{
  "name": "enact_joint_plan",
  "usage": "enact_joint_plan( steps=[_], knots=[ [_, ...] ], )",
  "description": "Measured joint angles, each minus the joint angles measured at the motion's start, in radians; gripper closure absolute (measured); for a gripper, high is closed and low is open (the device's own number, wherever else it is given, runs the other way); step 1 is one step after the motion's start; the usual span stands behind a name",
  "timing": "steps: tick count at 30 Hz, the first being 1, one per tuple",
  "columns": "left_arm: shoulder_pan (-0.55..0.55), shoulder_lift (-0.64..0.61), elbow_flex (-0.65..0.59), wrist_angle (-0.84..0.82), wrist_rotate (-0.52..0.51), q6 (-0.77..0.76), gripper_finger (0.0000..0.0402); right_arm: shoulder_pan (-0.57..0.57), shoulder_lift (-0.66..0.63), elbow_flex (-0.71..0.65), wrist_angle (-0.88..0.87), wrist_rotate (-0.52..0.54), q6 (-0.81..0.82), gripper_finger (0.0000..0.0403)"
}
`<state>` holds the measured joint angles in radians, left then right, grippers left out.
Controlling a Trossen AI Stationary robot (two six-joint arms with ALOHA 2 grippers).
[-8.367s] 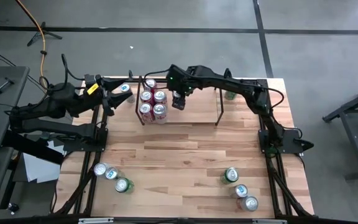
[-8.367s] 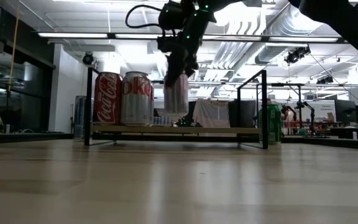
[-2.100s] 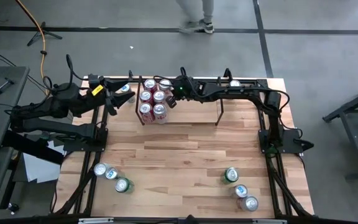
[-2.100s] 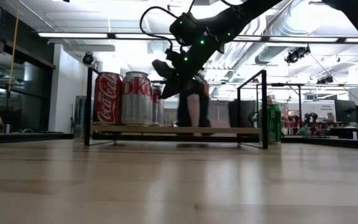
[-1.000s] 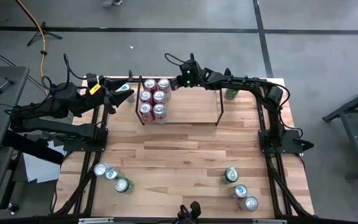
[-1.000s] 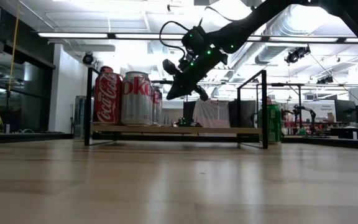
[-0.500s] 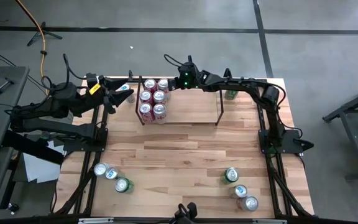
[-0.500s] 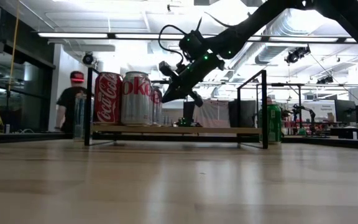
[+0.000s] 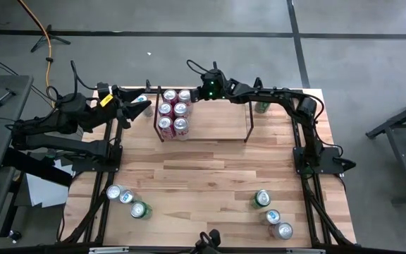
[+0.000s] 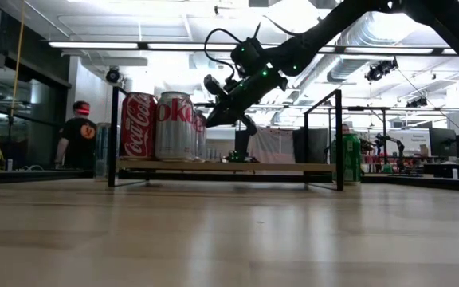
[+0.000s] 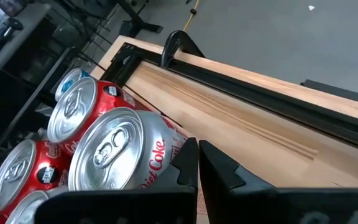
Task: Place canned beverage on shelf
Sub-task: Put the silver soda can on the shelf aligned with the other silver soda cans, then put the top blue soda can on the shelf
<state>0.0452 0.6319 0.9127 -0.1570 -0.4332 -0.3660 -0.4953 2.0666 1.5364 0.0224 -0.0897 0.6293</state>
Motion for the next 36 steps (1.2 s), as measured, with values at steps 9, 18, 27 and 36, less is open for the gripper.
enact_joint_plan(
  steps=[9, 18, 27, 36],
  knots=[
    [0.000, 0.000, 0.000, 0.000, 0.000, 0.000, 0.0106, 0.000, 0.000, 0.000, 0.002, -0.033, -0.018, 0.0403],
    [0.000, 0.000, 0.000, 0.000, 0.000, 0.000, 0.0106, -0.029, -0.039, 0.000, -0.030, -0.042, -0.086, 0.0403],
    [0.000, 0.000, 0.000, -0.006, 0.006, 0.000, 0.0106, -0.075, -0.300, 0.000, -0.463, -0.032, -0.435, 0.0403],
    [0.000, 0.010, 0.000, -0.011, 0.074, 0.043, 0.0106, 0.060, -0.700, -0.121, -0.669, -0.010, -0.549, 0.0403]
  ],
)
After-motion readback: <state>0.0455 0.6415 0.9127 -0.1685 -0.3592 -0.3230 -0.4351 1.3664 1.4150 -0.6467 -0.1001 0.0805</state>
